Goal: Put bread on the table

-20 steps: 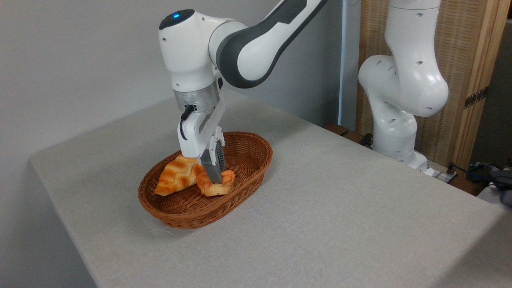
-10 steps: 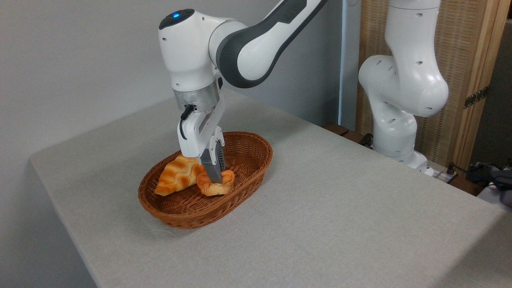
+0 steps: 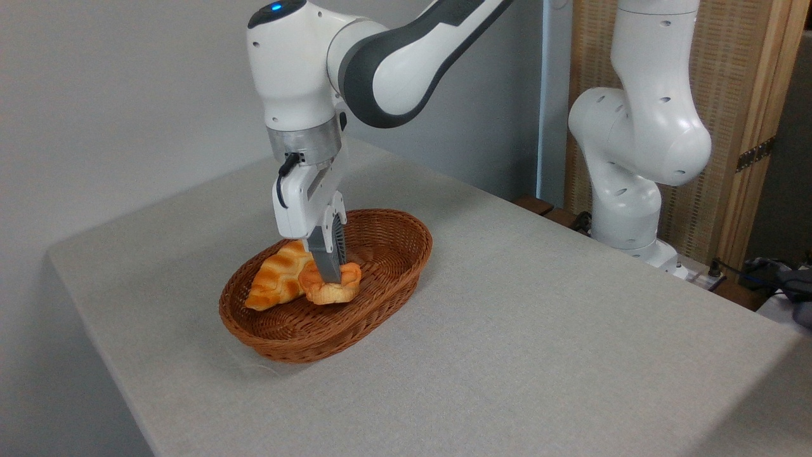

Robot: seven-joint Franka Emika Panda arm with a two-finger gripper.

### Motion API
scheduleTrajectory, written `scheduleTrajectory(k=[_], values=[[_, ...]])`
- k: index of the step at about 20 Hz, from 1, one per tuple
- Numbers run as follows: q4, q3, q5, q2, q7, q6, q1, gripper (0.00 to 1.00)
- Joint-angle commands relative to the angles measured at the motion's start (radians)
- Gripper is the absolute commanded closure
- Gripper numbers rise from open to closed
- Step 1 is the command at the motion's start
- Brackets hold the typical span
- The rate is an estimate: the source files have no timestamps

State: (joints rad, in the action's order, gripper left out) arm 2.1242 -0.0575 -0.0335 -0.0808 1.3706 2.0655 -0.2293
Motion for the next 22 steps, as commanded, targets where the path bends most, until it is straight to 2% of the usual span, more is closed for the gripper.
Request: scheduleTrajectory(k=[1, 4, 6, 13, 16, 22], values=[[-0.033, 0.013, -0.037, -0.014, -0.028, -0.007, -0.01, 1.0], [-0.075, 0.022, -0.037, -0.016, -0.033, -0.053, -0.004, 1.0], [-0.102, 0.054, -0.039, -0.019, -0.033, -0.087, -0.004, 1.0], [-0.118, 0.131, -0.037, -0.027, -0.111, -0.093, -0.002, 1.0], [-0.118, 0.198, -0.034, -0.027, -0.188, -0.091, -0.002, 1.0], [-0.116, 0.286, -0.036, -0.024, -0.223, -0.091, -0.001, 1.0]])
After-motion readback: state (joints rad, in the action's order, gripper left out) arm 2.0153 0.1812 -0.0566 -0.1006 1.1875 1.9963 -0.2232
